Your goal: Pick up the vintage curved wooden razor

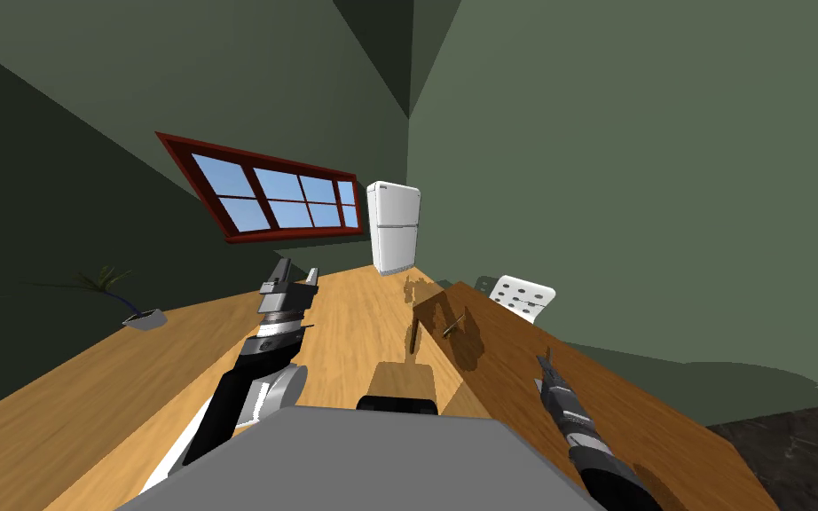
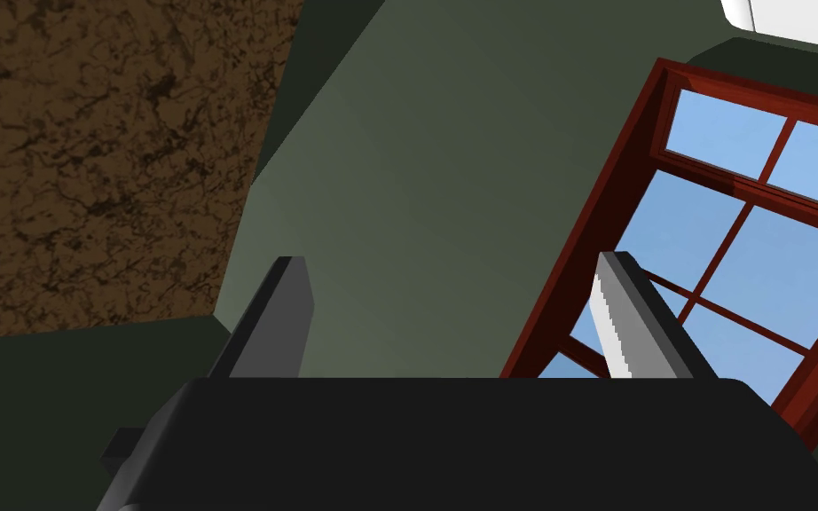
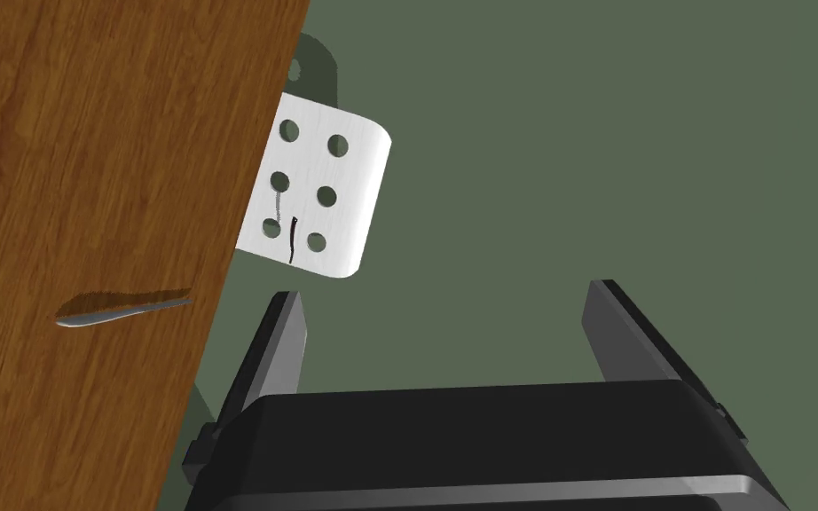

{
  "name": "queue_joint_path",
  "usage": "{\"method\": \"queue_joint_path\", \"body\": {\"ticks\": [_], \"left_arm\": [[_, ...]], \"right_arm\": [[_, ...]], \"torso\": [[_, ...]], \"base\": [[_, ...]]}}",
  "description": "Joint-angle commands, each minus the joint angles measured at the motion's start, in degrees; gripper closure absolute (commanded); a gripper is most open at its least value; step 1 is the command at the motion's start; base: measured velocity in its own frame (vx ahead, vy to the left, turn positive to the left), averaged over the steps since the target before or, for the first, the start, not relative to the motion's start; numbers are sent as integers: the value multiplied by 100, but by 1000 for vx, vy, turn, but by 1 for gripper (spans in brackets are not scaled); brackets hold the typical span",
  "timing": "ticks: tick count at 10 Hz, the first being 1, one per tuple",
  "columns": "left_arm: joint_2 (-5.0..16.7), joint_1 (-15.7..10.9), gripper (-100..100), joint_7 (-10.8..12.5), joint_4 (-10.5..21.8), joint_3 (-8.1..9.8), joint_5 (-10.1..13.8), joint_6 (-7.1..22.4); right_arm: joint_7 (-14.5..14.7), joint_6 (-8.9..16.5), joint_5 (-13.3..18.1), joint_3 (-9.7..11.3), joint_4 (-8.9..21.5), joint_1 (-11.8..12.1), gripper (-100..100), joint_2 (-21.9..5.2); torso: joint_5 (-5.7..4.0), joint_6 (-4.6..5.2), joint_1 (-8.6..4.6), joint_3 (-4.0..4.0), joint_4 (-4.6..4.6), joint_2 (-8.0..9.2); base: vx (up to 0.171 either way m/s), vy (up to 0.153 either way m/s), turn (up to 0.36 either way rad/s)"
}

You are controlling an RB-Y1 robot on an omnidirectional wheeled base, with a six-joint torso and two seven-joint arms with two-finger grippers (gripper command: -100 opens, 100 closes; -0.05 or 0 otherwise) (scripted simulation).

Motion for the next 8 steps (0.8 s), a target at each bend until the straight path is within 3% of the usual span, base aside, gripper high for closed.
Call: {"method": "queue_joint_path", "body": {"ticks": [1,3,5,6,7,8], "left_arm": [[0,0,0,0,0,0,0,0],[0,0,0,0,0,0,0,0],[0,0,0,0,0,0,0,0],[0,0,0,0,0,0,0,0],[0,0,0,0,0,0,0,0],[0,0,0,0,0,0,0,0]], "right_arm": [[16,125,-64,-57,162,117,-100,-67],[151,389,-246,-161,650,470,-100,-303],[151,389,-246,-161,794,551,-100,-303],[233,516,-331,-197,968,767,-100,-438],[233,516,-331,-197,1123,767,-100,-438],[323,639,-413,-222,1330,946,-100,-582]], "torso": [[0,0,0,0,0,0],[0,2,-2,3,1,7],[2,0,8,-6,-3,-8],[2,2,0,7,2,16],[0,-1,-5,6,2,10],[-1,1,-8,4,1,9]], "base": [[111,54,32],[146,69,97],[106,70,11],[107,44,89],[112,38,45],[157,73,99]]}}
